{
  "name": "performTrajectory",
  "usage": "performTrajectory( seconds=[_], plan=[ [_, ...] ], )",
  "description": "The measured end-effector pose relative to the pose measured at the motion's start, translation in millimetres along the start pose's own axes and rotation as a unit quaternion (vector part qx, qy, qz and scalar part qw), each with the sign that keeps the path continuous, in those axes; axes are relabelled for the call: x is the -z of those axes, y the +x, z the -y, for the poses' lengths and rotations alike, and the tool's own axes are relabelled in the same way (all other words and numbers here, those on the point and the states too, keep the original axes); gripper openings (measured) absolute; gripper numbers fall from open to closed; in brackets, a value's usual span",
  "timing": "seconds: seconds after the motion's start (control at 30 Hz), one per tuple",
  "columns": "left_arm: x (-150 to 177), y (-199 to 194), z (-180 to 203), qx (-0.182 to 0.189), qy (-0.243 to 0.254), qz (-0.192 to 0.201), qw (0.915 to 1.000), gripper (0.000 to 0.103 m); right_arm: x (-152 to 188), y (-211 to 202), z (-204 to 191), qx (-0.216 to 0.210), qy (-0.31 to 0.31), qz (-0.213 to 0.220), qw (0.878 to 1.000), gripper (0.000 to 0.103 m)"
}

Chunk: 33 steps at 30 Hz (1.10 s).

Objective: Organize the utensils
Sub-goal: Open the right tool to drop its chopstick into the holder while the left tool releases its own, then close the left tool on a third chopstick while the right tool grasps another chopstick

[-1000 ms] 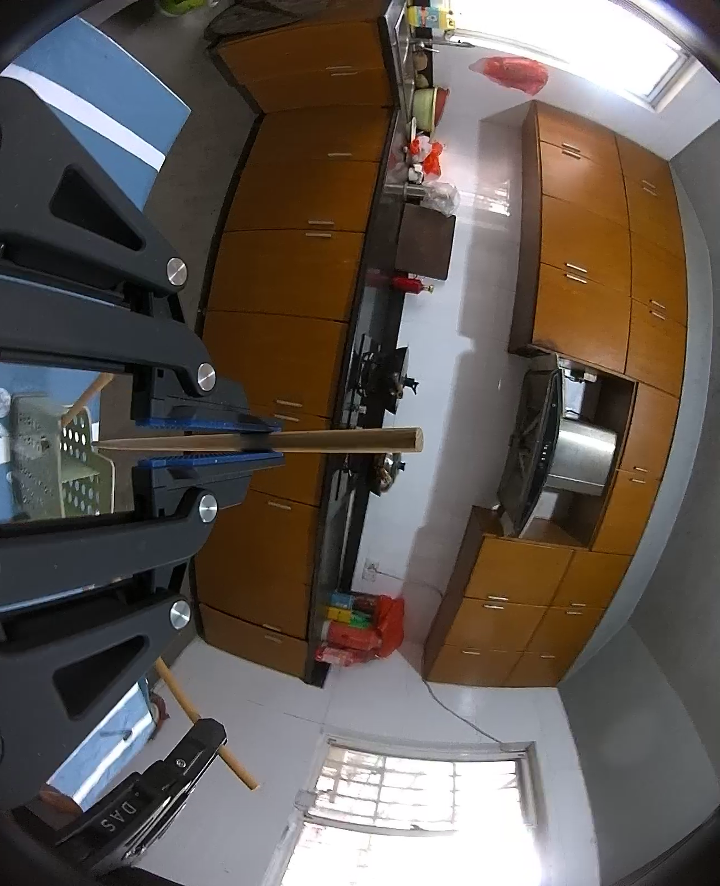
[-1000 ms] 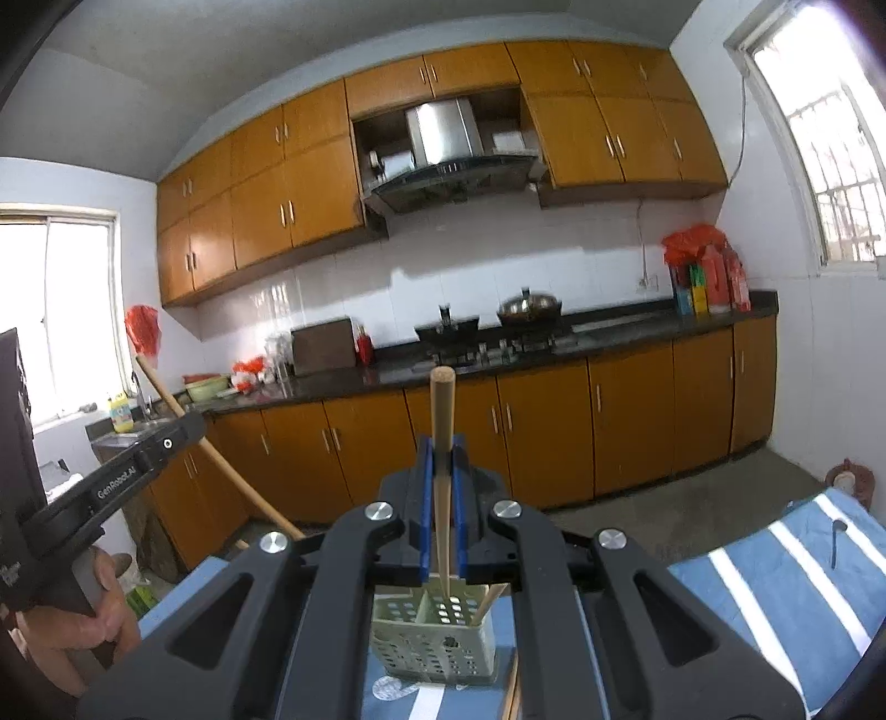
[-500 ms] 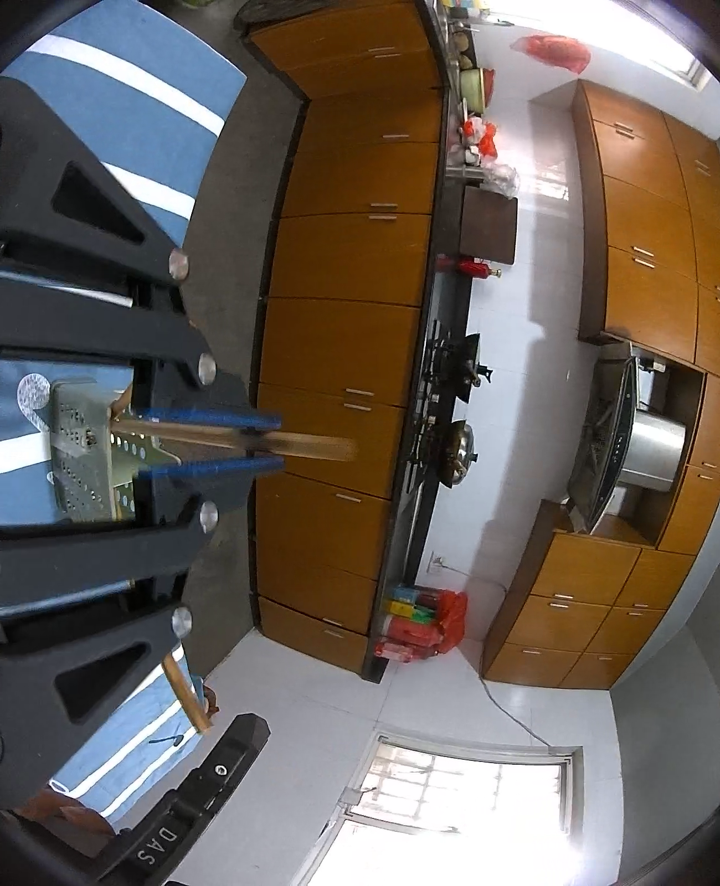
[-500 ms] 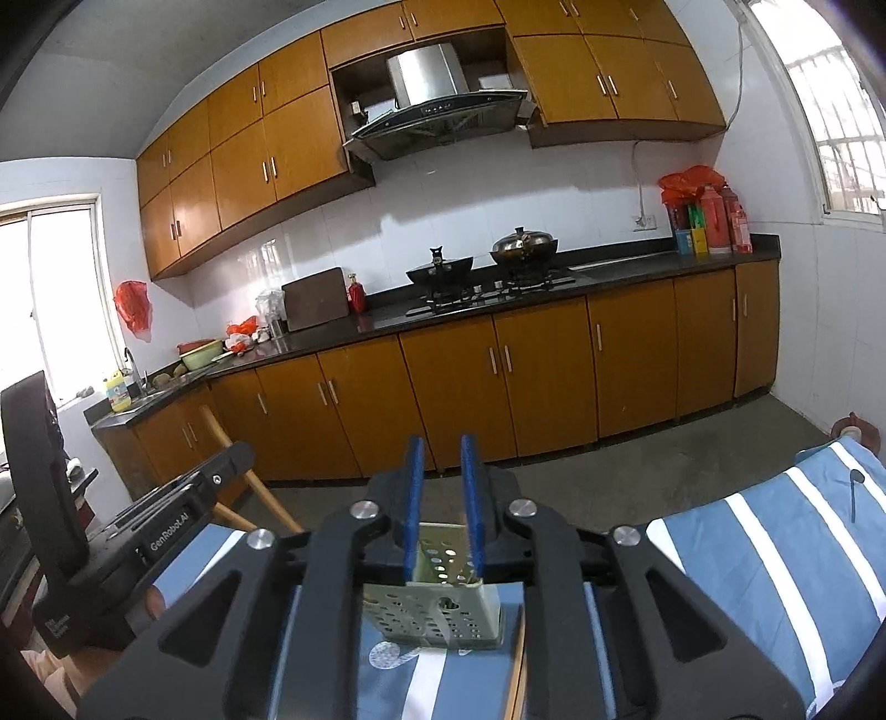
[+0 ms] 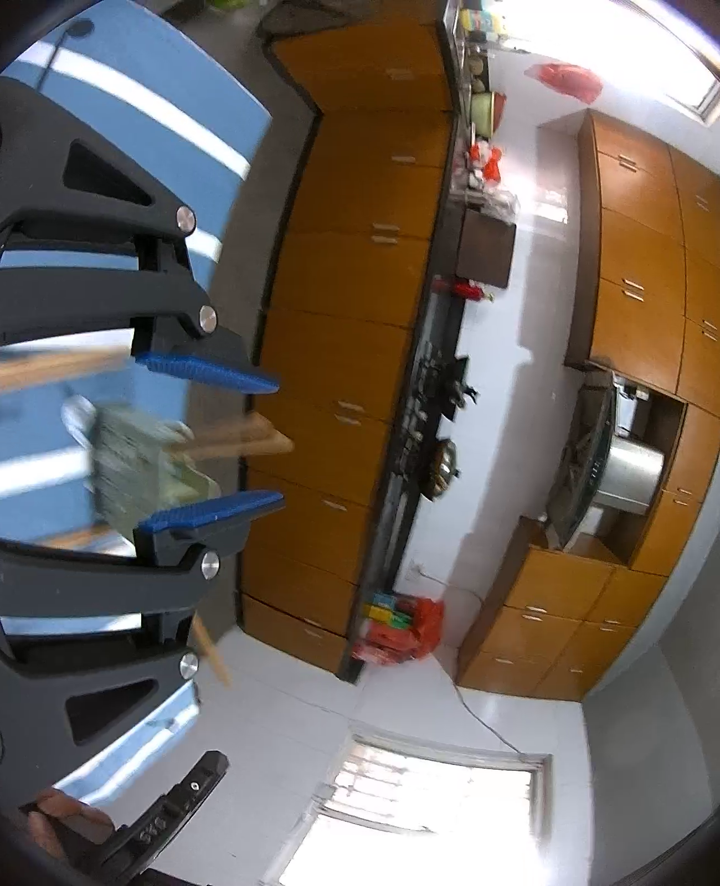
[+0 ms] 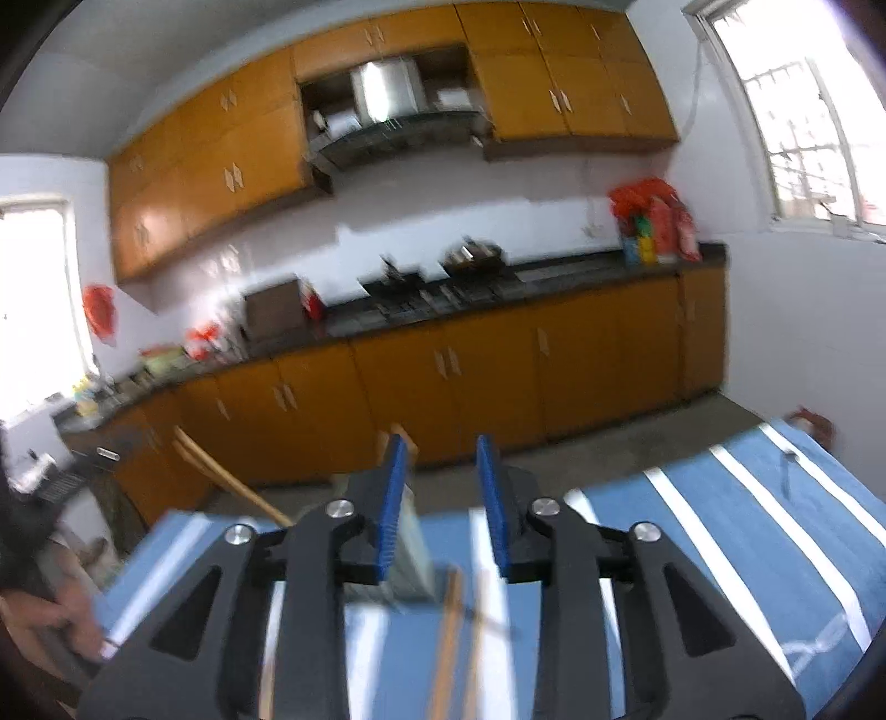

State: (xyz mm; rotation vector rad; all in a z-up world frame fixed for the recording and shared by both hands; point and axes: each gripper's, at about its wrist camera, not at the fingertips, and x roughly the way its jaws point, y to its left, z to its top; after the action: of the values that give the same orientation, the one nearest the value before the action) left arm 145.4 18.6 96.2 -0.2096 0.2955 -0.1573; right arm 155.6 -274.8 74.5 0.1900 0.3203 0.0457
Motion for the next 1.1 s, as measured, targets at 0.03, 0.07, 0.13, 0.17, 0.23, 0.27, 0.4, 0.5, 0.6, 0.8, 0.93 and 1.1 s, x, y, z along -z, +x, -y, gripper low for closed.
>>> performTrajectory(
  seconds=[0.03, 0.07, 0.13, 0.17, 0.23, 0.27, 0.4, 0.5, 0.6, 0.8, 0.93, 1.1],
  plan=[
    [7.6, -1.7, -3.9, -0.007, 0.004, -0.009, 0.9999, 0.041, 15.3, 6.2, 8.6, 0.013, 0.002, -0.023, 1.000, 0.029],
    [16.1, -1.8, -8.9, -0.016, 0.009, -0.020, 0.9996, 0.041, 32.0, 15.0, 17.0, 0.024, 0.006, -0.053, 0.998, 0.029],
    [44.0, 4.1, -22.9, -0.038, 0.015, -0.066, 0.9970, 0.041, 63.7, 34.8, 29.8, 0.038, 0.016, -0.118, 0.992, 0.029],
    [53.8, 7.3, -28.9, -0.040, 0.012, -0.085, 0.9956, 0.041, 83.6, 46.2, 35.3, 0.032, 0.024, -0.159, 0.987, 0.028],
    [81.1, 17.2, -45.4, -0.050, -0.004, -0.137, 0.9894, 0.041, 115.3, 60.3, 37.3, 0.018, 0.031, -0.213, 0.976, 0.024],
    [93.4, 20.6, -52.1, -0.053, -0.014, -0.158, 0.9859, 0.041, 131.3, 66.0, 35.0, 0.010, 0.028, -0.236, 0.971, 0.024],
    [125.9, 28.4, -67.4, -0.053, -0.037, -0.209, 0.9758, 0.041, 163.5, 78.9, 19.6, 0.002, 0.002, -0.276, 0.961, 0.024],
    [134.0, 31.9, -66.0, -0.046, -0.032, -0.225, 0.9728, 0.041, 171.8, 87.9, 11.7, 0.003, -0.004, -0.291, 0.957, 0.023],
    [140.6, 36.4, -60.1, -0.036, -0.028, -0.238, 0.9702, 0.041, 174.6, 90.4, 3.9, 0.026, -0.040, -0.284, 0.958, 0.008],
    [158.4, 46.6, -42.6, -0.024, -0.002, -0.269, 0.9628, 0.026, 169.3, 91.1, 28.6, 0.053, -0.015, -0.275, 0.960, 0.008],
    [169.2, 58.4, -37.1, -0.034, 0.012, -0.293, 0.9554, 0.019, 169.1, 88.6, 28.7, 0.055, -0.028, -0.274, 0.960, 0.008],
    [175.5, 64.4, -32.6, -0.042, 0.028, -0.301, 0.9523, 0.019, 169.0, 89.3, 28.1, 0.054, -0.032, -0.272, 0.960, 0.008]
  ],
)
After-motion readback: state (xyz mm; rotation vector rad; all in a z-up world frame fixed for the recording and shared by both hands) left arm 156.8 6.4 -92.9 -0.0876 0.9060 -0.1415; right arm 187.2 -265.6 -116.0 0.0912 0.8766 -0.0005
